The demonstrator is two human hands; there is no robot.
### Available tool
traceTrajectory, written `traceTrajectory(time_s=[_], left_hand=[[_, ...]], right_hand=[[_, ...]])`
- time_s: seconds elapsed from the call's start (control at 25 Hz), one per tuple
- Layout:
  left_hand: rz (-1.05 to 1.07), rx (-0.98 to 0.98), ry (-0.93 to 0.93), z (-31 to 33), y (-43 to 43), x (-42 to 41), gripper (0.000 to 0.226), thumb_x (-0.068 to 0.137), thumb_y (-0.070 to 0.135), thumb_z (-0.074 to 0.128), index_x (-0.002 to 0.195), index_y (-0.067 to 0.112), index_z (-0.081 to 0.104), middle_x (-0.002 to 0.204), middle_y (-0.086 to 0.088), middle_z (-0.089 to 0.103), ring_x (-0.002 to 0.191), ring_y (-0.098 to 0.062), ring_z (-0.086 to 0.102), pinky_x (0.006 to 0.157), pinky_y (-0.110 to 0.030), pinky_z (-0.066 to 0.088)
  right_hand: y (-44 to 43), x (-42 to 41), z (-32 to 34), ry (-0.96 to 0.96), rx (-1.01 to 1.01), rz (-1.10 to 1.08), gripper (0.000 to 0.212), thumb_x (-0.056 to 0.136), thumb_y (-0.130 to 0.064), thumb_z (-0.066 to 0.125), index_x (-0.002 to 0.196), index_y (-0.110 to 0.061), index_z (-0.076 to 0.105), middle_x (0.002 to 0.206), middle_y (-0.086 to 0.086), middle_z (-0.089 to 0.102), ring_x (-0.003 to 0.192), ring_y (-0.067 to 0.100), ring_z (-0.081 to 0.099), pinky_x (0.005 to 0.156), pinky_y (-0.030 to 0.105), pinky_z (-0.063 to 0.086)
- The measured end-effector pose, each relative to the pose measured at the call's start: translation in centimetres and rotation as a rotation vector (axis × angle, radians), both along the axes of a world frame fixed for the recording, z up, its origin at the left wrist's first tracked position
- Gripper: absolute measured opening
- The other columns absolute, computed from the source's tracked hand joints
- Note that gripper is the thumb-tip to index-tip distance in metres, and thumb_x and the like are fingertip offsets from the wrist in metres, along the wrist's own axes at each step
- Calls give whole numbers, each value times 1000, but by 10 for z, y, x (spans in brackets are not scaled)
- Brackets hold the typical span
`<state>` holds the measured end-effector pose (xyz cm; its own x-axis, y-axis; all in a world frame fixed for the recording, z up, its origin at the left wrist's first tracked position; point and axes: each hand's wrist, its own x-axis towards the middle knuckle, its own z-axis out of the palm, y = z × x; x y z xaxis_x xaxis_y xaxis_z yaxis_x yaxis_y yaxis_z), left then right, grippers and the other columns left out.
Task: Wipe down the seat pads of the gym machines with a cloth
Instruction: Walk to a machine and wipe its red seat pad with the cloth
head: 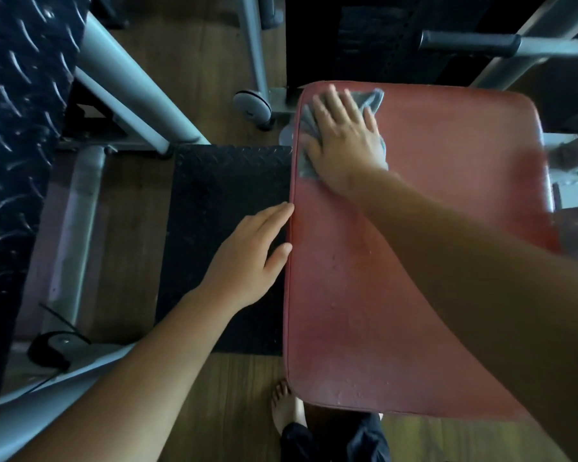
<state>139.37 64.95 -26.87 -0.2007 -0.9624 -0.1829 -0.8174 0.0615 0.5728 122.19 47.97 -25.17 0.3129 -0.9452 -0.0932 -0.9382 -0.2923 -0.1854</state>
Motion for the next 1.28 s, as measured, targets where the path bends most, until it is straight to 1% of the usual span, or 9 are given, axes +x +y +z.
traceTrajectory(time_s=[0.16, 0.24, 0.44, 0.64, 0.72, 0.88, 0.96, 1.12, 1.28], left_hand=[[22, -14, 65, -3, 18, 2, 61, 103, 32, 56, 160, 25, 33, 161, 11, 37, 144, -12, 38, 114, -28, 35], [13, -7, 70, -5, 28, 4, 62, 103, 32, 55, 160, 26, 32, 161, 12, 38, 144, -11, 39, 114, -27, 36], [-14, -2, 77, -8, 51, 5, 62, 104, 32, 53, 161, 27, 29, 162, 14, 36, 145, -9, 37, 112, -26, 35], [-15, 28, 116, -5, 74, 2, 64, 103, 39, 52, 161, 31, 26, 164, 14, 32, 147, -9, 35, 117, -34, 37], [-35, 31, 112, -4, 85, 1, 65, 103, 42, 49, 162, 33, 23, 165, 15, 29, 148, -9, 34, 117, -38, 38], [-54, 4, 75, -8, 101, -2, 65, 104, 44, 42, 163, 31, 19, 168, 17, 20, 150, -10, 31, 112, -37, 44], [-51, -11, 59, -9, 109, -6, 63, 106, 43, 39, 164, 28, 18, 169, 14, 18, 148, -13, 36, 106, -38, 50], [-87, -54, 17, -10, 121, -8, 61, 108, 45, 31, 164, 25, 16, 171, 6, 15, 138, -17, 46, 95, -37, 57], [-123, -40, -9, -10, 116, -4, 64, 106, 50, 25, 164, 28, 11, 171, 12, 7, 142, -20, 43, 100, -42, 54]], right_hand=[[116, -23, -3, 25, -26, 233, 67, 104, -56, 28, 161, -22, 18, 170, 1, 11, 157, 22, 6, 126, 48, 10], [98, -26, -2, 36, -14, 271, 65, 104, -57, 30, 160, -25, 21, 169, 0, 13, 157, 23, 8, 126, 48, 12], [39, -1, 0, 34, -3, 54, 63, 103, -53, 30, 160, -27, 24, 170, 0, 12, 157, 24, 7, 126, 49, 11], [210, -37, 4, 73, 68, 236, 65, 106, -55, 27, 162, -27, 10, 171, -2, 1, 157, 20, -4, 127, 49, 7], [197, -43, 0, 79, 82, 251, 65, 105, -57, 27, 162, -29, 11, 170, -5, 1, 157, 18, -4, 127, 47, 7], [134, -28, -6, 35, 24, 51, 65, 104, -57, 28, 161, -28, 17, 170, -4, 9, 157, 19, 3, 127, 46, 8], [164, -25, -7, 42, 24, -9, 65, 105, -55, 25, 162, -24, 14, 170, 0, 6, 157, 21, 0, 127, 47, 7], [254, -41, 0, 108, 69, 153, 67, 106, -56, 23, 162, -23, 8, 170, 0, 1, 157, 21, -3, 126, 49, 8], [167, -26, -2, 68, 46, 68, 64, 105, -54, 24, 162, -26, 13, 170, -2, 5, 157, 21, 1, 127, 49, 10]])
